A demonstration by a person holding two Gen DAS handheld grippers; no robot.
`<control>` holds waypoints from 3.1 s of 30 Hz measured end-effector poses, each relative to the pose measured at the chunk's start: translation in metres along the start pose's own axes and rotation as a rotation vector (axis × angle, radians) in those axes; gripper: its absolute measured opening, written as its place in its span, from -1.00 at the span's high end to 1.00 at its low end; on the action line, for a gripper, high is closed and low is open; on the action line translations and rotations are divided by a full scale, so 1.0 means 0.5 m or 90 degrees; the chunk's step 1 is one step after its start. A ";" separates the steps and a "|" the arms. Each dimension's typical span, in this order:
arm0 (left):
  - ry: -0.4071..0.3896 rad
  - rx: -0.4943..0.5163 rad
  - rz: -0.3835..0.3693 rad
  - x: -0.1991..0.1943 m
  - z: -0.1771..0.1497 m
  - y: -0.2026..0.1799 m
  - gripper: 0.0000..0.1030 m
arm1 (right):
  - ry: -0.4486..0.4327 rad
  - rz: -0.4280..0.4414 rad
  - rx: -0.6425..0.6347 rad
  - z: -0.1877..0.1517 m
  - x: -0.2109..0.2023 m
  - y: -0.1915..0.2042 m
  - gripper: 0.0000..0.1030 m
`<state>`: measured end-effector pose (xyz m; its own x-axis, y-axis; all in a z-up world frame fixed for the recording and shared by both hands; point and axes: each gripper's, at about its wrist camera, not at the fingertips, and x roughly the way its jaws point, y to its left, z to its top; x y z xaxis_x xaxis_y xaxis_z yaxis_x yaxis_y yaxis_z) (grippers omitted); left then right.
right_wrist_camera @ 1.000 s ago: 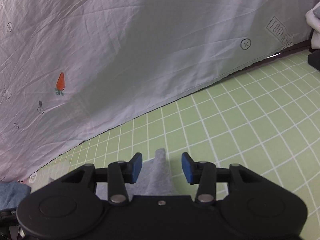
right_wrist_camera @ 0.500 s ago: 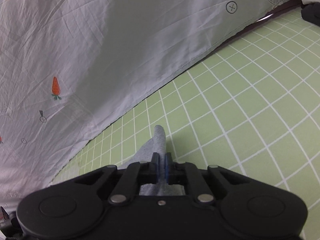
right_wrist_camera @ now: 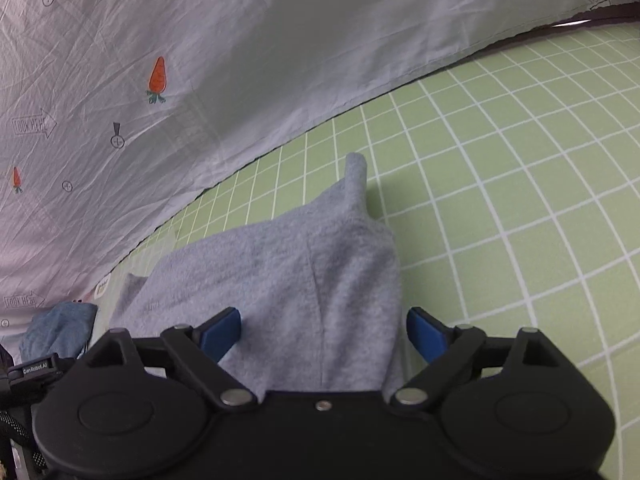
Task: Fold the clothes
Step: 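Lift the folded hoodie with both grippers and carry it to the clothes stack, then lower the folded hoodie beside the stack and open both grippers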
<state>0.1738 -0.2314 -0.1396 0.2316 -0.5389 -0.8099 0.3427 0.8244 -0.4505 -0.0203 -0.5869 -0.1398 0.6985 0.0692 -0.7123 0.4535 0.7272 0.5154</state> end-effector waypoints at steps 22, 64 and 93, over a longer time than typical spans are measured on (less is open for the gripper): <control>0.021 -0.025 -0.125 0.021 -0.060 -0.093 0.27 | 0.023 0.111 -0.026 -0.066 0.065 0.121 0.04; 0.004 0.194 -0.312 -0.001 -0.643 -1.037 0.28 | -0.095 0.038 -0.131 -0.065 -0.852 -0.594 0.09; 0.021 0.234 0.051 0.268 -0.740 -1.160 -0.38 | -0.145 -0.310 -0.211 -0.022 -0.792 -0.905 -0.70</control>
<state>-0.3310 -0.7175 -0.1258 0.2435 -0.4648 -0.8513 0.6297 0.7434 -0.2257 -0.5080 -0.9361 -0.0963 0.5719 -0.4428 -0.6905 0.5790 0.8142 -0.0426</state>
